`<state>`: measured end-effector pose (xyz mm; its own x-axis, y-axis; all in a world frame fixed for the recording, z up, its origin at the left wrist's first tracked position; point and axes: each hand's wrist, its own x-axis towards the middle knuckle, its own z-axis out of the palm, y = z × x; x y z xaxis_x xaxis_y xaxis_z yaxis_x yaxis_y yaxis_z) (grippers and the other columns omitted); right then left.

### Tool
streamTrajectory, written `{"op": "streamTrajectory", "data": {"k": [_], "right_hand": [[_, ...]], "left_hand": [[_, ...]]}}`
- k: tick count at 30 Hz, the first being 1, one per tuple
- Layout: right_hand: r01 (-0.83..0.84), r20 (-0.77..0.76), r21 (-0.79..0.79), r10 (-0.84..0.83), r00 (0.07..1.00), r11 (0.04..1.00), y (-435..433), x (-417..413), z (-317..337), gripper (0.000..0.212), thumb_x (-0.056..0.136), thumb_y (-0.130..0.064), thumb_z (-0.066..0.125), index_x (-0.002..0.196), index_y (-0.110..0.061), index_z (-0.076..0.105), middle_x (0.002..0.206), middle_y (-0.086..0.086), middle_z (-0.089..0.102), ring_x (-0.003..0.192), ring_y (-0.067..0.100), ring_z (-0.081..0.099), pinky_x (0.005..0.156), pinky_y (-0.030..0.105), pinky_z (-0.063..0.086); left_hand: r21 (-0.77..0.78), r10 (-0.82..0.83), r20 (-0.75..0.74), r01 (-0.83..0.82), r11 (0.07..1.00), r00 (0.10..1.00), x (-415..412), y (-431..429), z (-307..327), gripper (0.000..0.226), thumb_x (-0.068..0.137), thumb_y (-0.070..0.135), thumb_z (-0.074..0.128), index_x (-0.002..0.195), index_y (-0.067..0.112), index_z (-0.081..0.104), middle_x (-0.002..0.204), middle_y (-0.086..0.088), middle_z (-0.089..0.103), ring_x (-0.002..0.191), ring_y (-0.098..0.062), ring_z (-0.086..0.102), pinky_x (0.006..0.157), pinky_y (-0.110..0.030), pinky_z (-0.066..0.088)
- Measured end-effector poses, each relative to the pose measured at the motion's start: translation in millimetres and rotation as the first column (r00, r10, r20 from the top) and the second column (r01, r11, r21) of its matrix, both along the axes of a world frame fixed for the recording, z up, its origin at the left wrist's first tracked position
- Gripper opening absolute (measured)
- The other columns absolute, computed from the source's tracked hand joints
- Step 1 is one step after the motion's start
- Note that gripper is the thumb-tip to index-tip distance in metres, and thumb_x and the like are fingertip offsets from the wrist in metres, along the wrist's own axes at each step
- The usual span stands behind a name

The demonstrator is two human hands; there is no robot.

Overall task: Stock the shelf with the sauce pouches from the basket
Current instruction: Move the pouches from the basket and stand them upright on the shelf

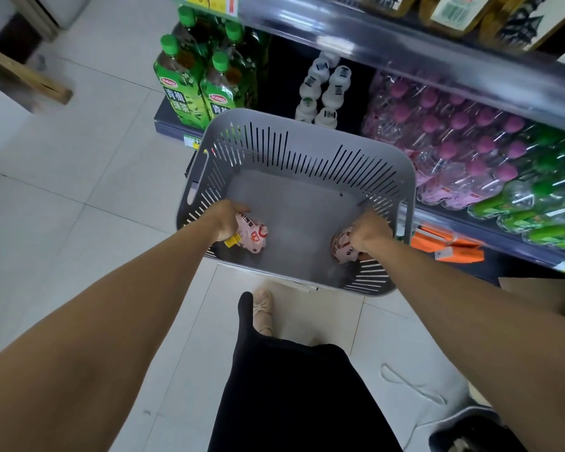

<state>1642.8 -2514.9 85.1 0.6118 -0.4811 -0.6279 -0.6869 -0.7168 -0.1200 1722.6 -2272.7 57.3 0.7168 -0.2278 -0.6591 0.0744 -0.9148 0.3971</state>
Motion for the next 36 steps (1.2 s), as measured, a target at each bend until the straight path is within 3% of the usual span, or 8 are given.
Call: {"op": "streamTrajectory", "data": {"k": [7, 11, 17, 21, 24, 27, 31, 36], "right_hand": [[-0.057, 0.022, -0.021, 0.058, 0.998, 0.998, -4, 3, 5, 0.046, 0.084, 0.002, 0.056, 0.128, 0.003, 0.044, 0.121, 0.021, 0.06, 0.11, 0.035, 0.059, 0.079, 0.033, 0.047], [-0.08, 0.043, -0.058, 0.083, 0.996, 0.995, -2, 2, 16, 0.034, 0.087, 0.001, 0.053, 0.12, 0.001, 0.054, 0.118, 0.02, 0.062, 0.108, 0.034, 0.061, 0.077, 0.033, 0.048], [-0.137, 0.16, -0.02, 0.138, 0.977, 0.99, 3, 16, 57, 0.019, 0.082, 0.003, 0.053, 0.096, -0.005, 0.062, 0.102, 0.016, 0.066, 0.097, 0.032, 0.063, 0.069, 0.029, 0.045], [-0.185, 0.281, 0.028, 0.17, 0.944, 0.982, 2, 25, 106, 0.022, 0.077, 0.005, 0.052, 0.092, -0.001, 0.068, 0.09, 0.013, 0.068, 0.08, 0.025, 0.061, 0.069, 0.032, 0.051], [-0.222, 0.359, 0.021, 0.2, 0.912, 0.975, 1, 29, 152, 0.023, 0.076, 0.004, 0.053, 0.09, -0.003, 0.07, 0.083, 0.011, 0.064, 0.076, 0.024, 0.058, 0.068, 0.033, 0.052], [-0.262, 0.424, 0.002, 0.237, 0.874, 0.965, -1, 29, 202, 0.02, 0.076, 0.003, 0.055, 0.087, -0.005, 0.07, 0.086, 0.009, 0.066, 0.076, 0.024, 0.059, 0.068, 0.033, 0.052], [-0.298, 0.497, -0.05, 0.283, 0.82, 0.953, -6, 29, 270, 0.022, 0.077, -0.002, 0.062, 0.095, -0.014, 0.065, 0.103, 0.008, 0.063, 0.092, 0.029, 0.06, 0.068, 0.031, 0.048], [-0.311, 0.594, -0.189, 0.36, 0.719, 0.931, -13, 27, 355, 0.011, 0.077, -0.004, 0.063, 0.084, -0.006, 0.055, 0.082, 0.009, 0.054, 0.076, 0.026, 0.05, 0.057, 0.027, 0.034]], "left_hand": [[-0.059, -0.147, -0.021, 0.145, 0.988, 0.989, 9, -4, -6, 0.048, 0.079, -0.007, 0.061, 0.124, 0.009, 0.059, 0.126, -0.015, 0.06, 0.115, -0.031, 0.056, 0.1, -0.035, 0.045], [0.088, -0.219, 0.038, 0.215, 0.973, 0.975, 11, -10, 1, 0.034, 0.091, 0.012, 0.053, 0.124, 0.019, 0.058, 0.126, -0.02, 0.051, 0.115, -0.036, 0.047, 0.101, -0.037, 0.042], [0.059, -0.124, 0.035, 0.122, 0.991, 0.992, 5, -17, 51, 0.027, 0.097, 0.014, 0.043, 0.102, -0.002, 0.063, 0.096, -0.018, 0.063, 0.103, -0.036, 0.061, 0.071, -0.032, 0.045], [0.03, -0.027, 0.031, 0.026, 0.999, 0.999, 8, -17, 114, 0.038, 0.091, 0.023, 0.056, 0.123, 0.005, 0.047, 0.113, -0.012, 0.062, 0.106, -0.025, 0.058, 0.083, -0.028, 0.045], [-0.061, 0.02, 0.043, -0.018, 0.998, 0.999, 10, -21, 164, 0.039, 0.091, 0.029, 0.054, 0.121, 0.005, 0.047, 0.111, -0.012, 0.061, 0.095, -0.018, 0.057, 0.073, -0.019, 0.044], [-0.355, 0.271, -0.15, -0.307, 0.883, 0.951, 10, -29, 211, 0.041, 0.092, 0.028, 0.054, 0.121, -0.001, 0.052, 0.122, -0.016, 0.06, 0.092, -0.021, 0.061, 0.07, -0.022, 0.054], [-0.538, 0.252, -0.151, -0.293, 0.79, 0.956, 6, -34, 281, 0.045, 0.09, 0.024, 0.058, 0.128, 0.0, 0.05, 0.143, -0.015, 0.044, 0.11, -0.026, 0.054, 0.064, -0.026, 0.06], [-0.651, 0.307, -0.099, -0.296, 0.699, 0.946, 2, -37, 365, 0.046, 0.086, 0.025, 0.063, 0.122, -0.002, 0.053, 0.134, -0.015, 0.052, 0.092, -0.023, 0.064, 0.069, -0.035, 0.061]]}}
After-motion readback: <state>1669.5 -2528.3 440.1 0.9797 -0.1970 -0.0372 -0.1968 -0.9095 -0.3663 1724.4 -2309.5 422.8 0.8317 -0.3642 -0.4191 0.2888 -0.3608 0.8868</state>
